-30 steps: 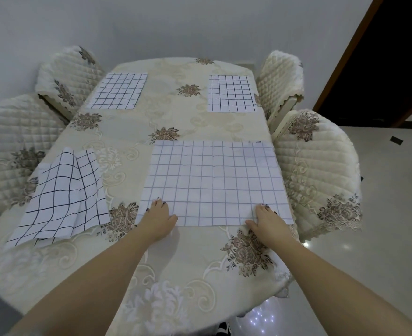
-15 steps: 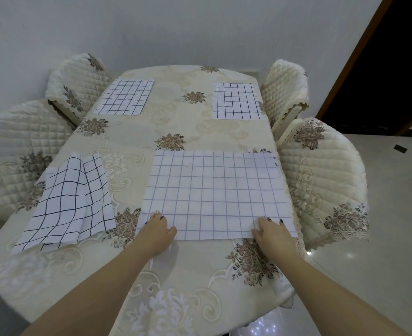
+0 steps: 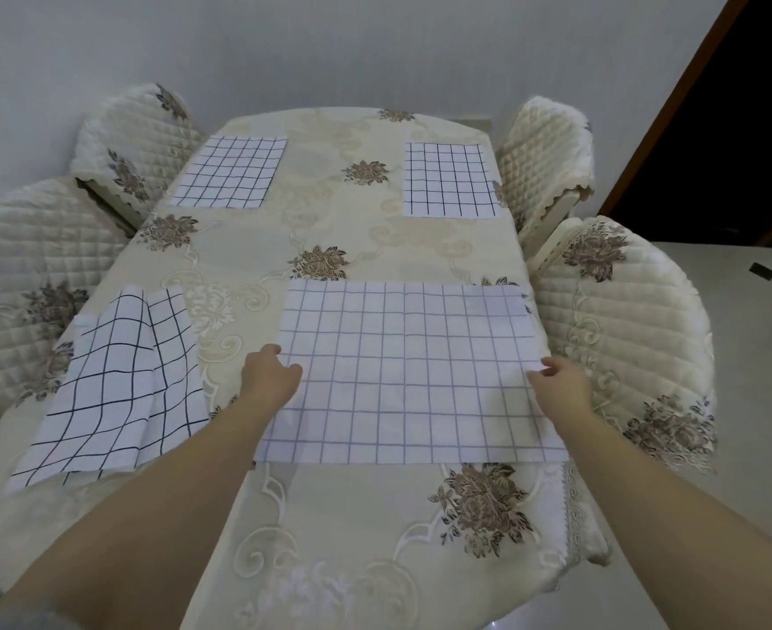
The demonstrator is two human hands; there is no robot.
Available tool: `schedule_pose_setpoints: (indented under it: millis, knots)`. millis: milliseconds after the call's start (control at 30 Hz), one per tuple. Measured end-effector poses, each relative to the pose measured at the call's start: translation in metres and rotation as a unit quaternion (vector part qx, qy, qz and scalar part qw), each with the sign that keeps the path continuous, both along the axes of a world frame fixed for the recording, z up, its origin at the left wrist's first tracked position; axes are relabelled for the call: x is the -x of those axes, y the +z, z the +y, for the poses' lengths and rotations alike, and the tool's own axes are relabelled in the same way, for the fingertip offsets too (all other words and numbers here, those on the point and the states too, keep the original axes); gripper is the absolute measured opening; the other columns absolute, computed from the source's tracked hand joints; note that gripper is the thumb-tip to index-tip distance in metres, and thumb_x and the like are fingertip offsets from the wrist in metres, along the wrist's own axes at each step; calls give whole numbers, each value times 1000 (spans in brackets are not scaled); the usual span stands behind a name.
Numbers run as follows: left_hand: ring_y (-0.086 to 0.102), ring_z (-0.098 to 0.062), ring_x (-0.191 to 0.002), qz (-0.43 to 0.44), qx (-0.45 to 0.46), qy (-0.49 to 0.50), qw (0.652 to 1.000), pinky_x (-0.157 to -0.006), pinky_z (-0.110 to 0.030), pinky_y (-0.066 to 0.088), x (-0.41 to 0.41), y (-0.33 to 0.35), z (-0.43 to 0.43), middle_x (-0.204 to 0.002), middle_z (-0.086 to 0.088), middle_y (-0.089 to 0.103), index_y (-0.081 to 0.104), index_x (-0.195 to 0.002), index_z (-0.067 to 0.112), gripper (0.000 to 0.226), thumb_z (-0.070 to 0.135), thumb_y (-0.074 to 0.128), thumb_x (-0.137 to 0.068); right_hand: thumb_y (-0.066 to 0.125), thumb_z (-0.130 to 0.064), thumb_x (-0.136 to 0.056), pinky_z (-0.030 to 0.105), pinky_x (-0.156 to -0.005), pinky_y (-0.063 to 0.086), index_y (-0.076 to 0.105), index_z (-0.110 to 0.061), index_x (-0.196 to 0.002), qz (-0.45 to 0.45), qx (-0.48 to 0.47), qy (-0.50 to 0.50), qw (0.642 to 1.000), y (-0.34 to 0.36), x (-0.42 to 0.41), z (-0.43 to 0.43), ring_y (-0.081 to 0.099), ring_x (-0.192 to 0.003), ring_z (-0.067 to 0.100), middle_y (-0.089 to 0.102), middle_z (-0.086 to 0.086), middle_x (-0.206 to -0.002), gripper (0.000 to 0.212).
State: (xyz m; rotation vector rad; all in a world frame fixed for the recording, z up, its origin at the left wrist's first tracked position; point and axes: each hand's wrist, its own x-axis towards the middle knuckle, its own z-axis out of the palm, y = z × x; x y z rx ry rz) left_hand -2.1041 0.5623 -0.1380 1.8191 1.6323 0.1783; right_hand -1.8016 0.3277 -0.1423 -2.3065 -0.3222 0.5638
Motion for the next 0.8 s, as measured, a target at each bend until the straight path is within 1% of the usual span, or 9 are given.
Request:
schedule_pose_setpoints:
  millis: [133,233,300,367,467,567,633,700,800]
  knots:
    - [54,-38,-115,20,20,26,999,-92,-43,50,-3,-3,14,-139,-22,43,38,-142,3,60,19,58,-87,62,-17,-88,31,-80,44,49,-3,-134,0,27,-2,1000,-5,-21,12,53,-87,24,56,9,-96,51]
    - [52,-39,-116,28,26,43,998,-93,-43,49,-7,-6,22,-138,-22,41,38,-142,5,62,18,60,-85,65,-20,-86,29,-79,43,47,-5,-136,11,63,0,998,-11,-29,23,58,-98,30,59,18,-119,55]
    - [50,-39,-118,41,28,52,997,-91,-40,46,-10,-6,26,-138,-22,38,38,-142,7,62,17,60,-85,67,-20,-83,35,-83,49,44,-4,-134,5,100,6,995,-15,-30,28,58,-106,36,56,22,-124,59]
    - [50,-38,-117,47,36,56,997,-87,-39,46,-11,-8,28,-138,-21,36,38,-141,8,62,16,61,-84,68,-19,-80,39,-88,50,45,-1,-129,-16,136,15,990,-16,-29,32,58,-108,38,56,22,-123,57]
    - [53,-35,-112,26,54,57,997,-77,-33,43,-11,-13,30,-136,-21,41,38,-138,4,60,12,63,-84,70,-16,-77,39,-86,51,48,3,-120,-29,161,15,986,-18,-28,35,59,-107,38,58,22,-119,52]
    - [53,-34,-114,-3,55,71,996,-79,-32,40,-11,-16,31,-130,-21,51,39,-136,-1,57,13,64,-87,71,-17,-76,38,-85,51,50,4,-118,-20,182,15,983,-20,-29,34,60,-106,37,60,22,-116,51]
    - [53,-34,-116,-20,47,91,995,-79,-30,38,-11,-14,34,-129,-20,53,43,-134,-2,51,16,61,-89,70,-17,-78,35,-79,50,53,4,-114,-10,198,30,980,-17,-29,35,61,-100,35,62,20,-109,44]
    - [57,-35,-110,-42,39,106,993,-80,-31,41,-9,-14,37,-122,-19,60,54,-124,-2,39,18,58,-91,69,-17,-79,32,-73,48,55,2,-109,3,209,36,977,-14,-29,35,59,-90,31,60,16,-100,39]
    - [59,-30,-88,-75,33,113,990,-73,-31,43,-10,-12,42,-99,-16,66,65,-103,-2,23,17,55,-93,69,-19,-78,32,-73,47,57,4,-111,15,196,12,980,-14,-31,37,61,-96,33,63,18,-106,42]
